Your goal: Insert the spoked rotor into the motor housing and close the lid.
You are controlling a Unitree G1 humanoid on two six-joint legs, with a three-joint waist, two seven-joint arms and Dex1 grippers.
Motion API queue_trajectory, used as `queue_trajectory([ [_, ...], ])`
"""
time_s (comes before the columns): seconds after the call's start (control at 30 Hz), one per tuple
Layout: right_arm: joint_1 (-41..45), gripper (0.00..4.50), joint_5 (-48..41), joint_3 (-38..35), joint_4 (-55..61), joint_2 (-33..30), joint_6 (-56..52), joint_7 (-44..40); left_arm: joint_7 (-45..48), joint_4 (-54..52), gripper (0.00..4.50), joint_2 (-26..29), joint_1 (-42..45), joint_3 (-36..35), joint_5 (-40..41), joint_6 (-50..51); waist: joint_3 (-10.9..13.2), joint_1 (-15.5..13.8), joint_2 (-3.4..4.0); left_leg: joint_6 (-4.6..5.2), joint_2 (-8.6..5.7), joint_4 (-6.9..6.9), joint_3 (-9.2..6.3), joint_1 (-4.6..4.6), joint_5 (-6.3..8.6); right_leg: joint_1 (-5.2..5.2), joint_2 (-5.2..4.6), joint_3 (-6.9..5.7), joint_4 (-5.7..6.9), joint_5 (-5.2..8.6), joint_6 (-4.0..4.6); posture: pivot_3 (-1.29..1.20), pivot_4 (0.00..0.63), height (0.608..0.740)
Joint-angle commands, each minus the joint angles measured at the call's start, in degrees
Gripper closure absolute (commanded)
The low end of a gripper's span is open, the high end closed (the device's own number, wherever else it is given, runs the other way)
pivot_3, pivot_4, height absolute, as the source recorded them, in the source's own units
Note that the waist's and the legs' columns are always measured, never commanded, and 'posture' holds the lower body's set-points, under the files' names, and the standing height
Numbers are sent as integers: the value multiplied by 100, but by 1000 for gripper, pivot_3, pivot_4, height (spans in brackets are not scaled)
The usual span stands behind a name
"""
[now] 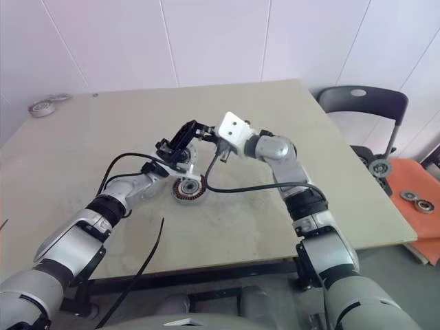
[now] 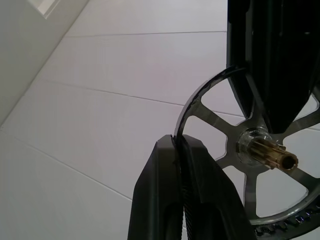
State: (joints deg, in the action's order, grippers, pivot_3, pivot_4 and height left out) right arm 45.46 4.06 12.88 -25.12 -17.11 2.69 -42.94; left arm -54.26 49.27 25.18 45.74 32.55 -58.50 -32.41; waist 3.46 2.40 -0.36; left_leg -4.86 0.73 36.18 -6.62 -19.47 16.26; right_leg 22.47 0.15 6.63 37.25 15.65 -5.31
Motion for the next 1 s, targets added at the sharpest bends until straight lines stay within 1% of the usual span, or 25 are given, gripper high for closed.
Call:
queue_trajectory([
  [0.03,323,4050,344,-42,-309,-64,562,551,523,-337,4500,184,-77,-452,755,-322,0,9,0,0,0,-1,0,0,0,0,0,0,0,0,0,0,0,740],
  [0.17,514,4050,716,48,-993,-107,1218,1122,1662,-733,4500,231,-446,-1011,1974,-702,0,13,1,0,1,-2,3,2,0,1,0,1,2,0,1,0,0,740],
  [0.2,546,4050,787,85,-1113,-124,1373,1217,1870,-821,4500,231,-510,-1109,2144,-709,0,13,1,0,1,-3,3,2,0,2,0,1,2,0,1,0,0,740],
  [0.3,587,4050,1127,248,-1532,-207,1985,1718,2869,-1079,4500,172,-735,-1547,3165,-686,-1,10,0,0,1,0,3,0,0,0,-1,2,1,-1,1,0,0,740],
  [0.43,527,4050,1224,335,-1884,-290,2500,2050,3900,-1482,4500,33,-969,-2010,4226,-431,-3,17,-3,0,1,2,3,1,0,-3,-1,2,0,-1,2,0,0,740],
  [0.5,473,4050,1026,252,-1905,-278,2524,1950,4174,-1694,4500,28,-1058,-2187,4485,-356,-3,22,-3,0,1,2,3,2,0,-3,-1,3,1,-1,2,0,0,740],
  [0.57,444,4050,802,171,-1844,-249,2469,1768,4350,-1838,4500,53,-1120,-2269,4554,-298,-3,33,-3,0,1,2,2,3,0,-2,-1,3,3,-1,2,0,0,740],
  [0.6,442,4050,744,165,-1806,-243,2438,1725,4319,-1862,4500,151,-1125,-2236,4335,-356,-3,36,-3,0,1,2,2,4,-1,-3,-1,4,4,-1,2,0,0,740],
  [0.73,482,4050,730,223,-1816,-237,2379,1738,4122,-1810,4500,307,-1083,-2238,3912,-401,-3,32,-3,0,1,7,2,8,-1,-6,-1,4,8,-1,3,0,0,740],
  [0.83,464,4050,711,247,-1763,-225,2344,1693,3754,-1835,4500,443,-1029,-2093,3290,-480,-4,27,-3,0,1,8,2,8,-1,-7,-1,4,8,-2,3,0,0,740],
  [0.9,433,4050,685,298,-1741,-246,2287,1540,3213,-1964,4500,683,-975,-1834,2373,-558,-4,27,-4,0,1,7,1,8,-1,-6,-1,4,8,-2,3,0,0,740],
  [1.0,340,4050,507,360,-1657,-250,2052,1059,2391,-2272,4500,1036,-914,-1399,1030,-653,-5,27,-3,0,1,4,1,9,-1,-5,-1,5,8,-2,3,0,0,740],
])
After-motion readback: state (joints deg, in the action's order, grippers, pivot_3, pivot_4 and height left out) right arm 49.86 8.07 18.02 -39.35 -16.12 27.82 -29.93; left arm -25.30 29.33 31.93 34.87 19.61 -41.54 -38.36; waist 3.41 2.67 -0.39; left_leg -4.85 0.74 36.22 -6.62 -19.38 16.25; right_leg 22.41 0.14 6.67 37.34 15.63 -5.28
